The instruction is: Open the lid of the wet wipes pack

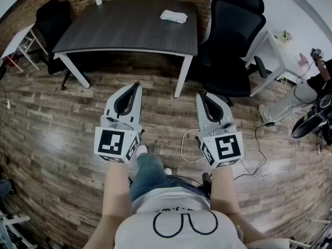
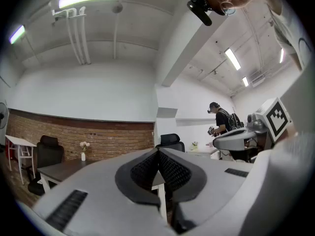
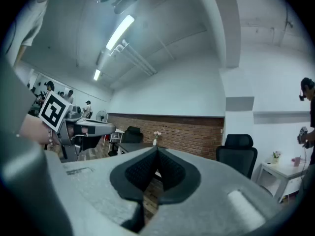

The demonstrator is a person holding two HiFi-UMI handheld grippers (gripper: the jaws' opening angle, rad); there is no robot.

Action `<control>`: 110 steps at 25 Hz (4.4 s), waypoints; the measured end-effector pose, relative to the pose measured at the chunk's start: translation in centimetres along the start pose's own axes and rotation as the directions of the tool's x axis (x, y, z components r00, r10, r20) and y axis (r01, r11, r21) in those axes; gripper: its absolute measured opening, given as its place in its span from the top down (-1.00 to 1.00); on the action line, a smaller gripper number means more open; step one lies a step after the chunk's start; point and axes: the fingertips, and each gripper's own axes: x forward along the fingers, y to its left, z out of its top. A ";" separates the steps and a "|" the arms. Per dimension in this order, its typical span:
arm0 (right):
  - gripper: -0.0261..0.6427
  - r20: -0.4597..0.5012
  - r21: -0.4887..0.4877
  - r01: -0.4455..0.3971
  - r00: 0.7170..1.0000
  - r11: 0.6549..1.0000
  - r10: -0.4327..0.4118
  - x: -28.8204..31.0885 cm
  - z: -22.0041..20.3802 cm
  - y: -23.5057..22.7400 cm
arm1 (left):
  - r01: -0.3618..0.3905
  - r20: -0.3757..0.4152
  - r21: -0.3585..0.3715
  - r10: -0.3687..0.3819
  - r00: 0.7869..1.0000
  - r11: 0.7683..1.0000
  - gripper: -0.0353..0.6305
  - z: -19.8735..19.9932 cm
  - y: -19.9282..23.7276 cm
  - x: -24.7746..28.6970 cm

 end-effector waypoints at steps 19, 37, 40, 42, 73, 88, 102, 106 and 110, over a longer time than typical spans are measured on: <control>0.93 -0.004 -0.011 0.035 0.999 0.999 -0.035 9.0 -2.1 -8.2 | 0.019 0.017 -0.028 -0.019 1.000 0.999 0.90 -2.7 4.0 12.8; 0.93 -0.057 -0.005 0.027 0.998 1.000 -0.027 37.7 -4.8 -18.0 | 0.064 -0.025 -0.032 -0.065 0.998 0.997 0.90 -7.0 21.0 37.7; 0.93 -0.063 -0.009 0.036 0.997 0.999 -0.037 40.9 -5.1 -19.4 | 0.076 -0.022 -0.025 -0.076 0.997 0.997 0.90 -7.2 22.9 40.7; 0.93 -0.066 -0.012 0.040 0.997 0.999 -0.041 42.5 -5.2 -20.2 | 0.080 -0.022 -0.022 -0.081 0.996 0.997 0.90 -7.4 23.8 42.2; 0.92 -0.151 0.001 -0.039 0.988 0.999 0.039 69.2 -13.8 -38.1 | 0.027 -0.148 -0.055 -0.034 0.988 0.998 0.90 -16.7 34.6 71.2; 0.50 -0.395 0.021 -0.184 0.901 0.983 0.177 76.2 -23.9 -37.1 | 0.135 -0.272 -0.134 -0.167 0.948 0.982 0.90 -24.4 36.5 76.5; 0.49 -0.636 -0.008 -0.388 0.714 0.922 0.295 79.5 -34.4 -36.4 | 0.133 -0.465 -0.252 -0.240 0.852 0.959 0.90 -35.2 35.9 79.4; 0.45 -0.680 -0.056 -0.476 0.662 0.878 0.316 79.6 -35.8 -35.8 | 0.115 -0.549 -0.276 -0.255 0.796 0.954 0.90 -38.6 35.2 79.3; 0.45 -0.707 -0.116 -0.548 0.631 0.828 0.319 79.9 -36.5 -35.3 | 0.090 -0.610 -0.289 -0.256 0.750 0.953 0.90 -41.1 35.2 78.9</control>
